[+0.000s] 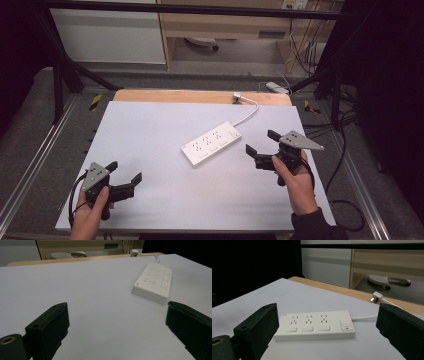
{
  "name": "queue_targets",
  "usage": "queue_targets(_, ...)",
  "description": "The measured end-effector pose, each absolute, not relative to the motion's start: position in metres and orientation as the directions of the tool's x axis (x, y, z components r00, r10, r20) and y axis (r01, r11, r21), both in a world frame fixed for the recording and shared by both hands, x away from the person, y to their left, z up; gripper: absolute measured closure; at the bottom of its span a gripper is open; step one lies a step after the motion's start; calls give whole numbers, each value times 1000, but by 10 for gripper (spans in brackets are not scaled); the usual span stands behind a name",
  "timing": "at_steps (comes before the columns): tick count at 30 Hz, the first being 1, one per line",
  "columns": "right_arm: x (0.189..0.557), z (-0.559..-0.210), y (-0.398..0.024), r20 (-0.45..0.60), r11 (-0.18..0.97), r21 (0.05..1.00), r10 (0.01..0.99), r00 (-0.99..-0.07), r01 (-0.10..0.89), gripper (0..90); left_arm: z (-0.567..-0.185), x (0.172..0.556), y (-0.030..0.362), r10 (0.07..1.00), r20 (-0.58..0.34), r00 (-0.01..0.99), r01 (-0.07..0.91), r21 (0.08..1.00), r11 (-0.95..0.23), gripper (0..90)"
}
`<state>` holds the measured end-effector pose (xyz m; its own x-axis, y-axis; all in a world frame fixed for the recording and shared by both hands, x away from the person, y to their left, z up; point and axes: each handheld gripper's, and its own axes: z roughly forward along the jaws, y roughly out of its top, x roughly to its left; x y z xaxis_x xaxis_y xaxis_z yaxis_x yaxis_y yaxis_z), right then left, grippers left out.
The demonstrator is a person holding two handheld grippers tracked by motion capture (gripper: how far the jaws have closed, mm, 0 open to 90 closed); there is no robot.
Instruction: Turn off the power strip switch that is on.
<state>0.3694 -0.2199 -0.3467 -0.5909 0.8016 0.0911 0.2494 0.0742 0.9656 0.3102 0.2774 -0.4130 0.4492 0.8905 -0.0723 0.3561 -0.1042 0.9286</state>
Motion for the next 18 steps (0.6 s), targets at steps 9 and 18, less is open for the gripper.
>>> queue_targets(9, 358, -364, -248, 83, 75, 963, 830, -551, 259, 45, -413, 311, 278, 890, -73, 450, 358, 928, -105, 52)
queue_targets(18, 350, -379, -267, 71, 76, 963, 854, -515, 259, 25, -413, 310, 278, 890, -74, 449, 360, 927, -104, 52)
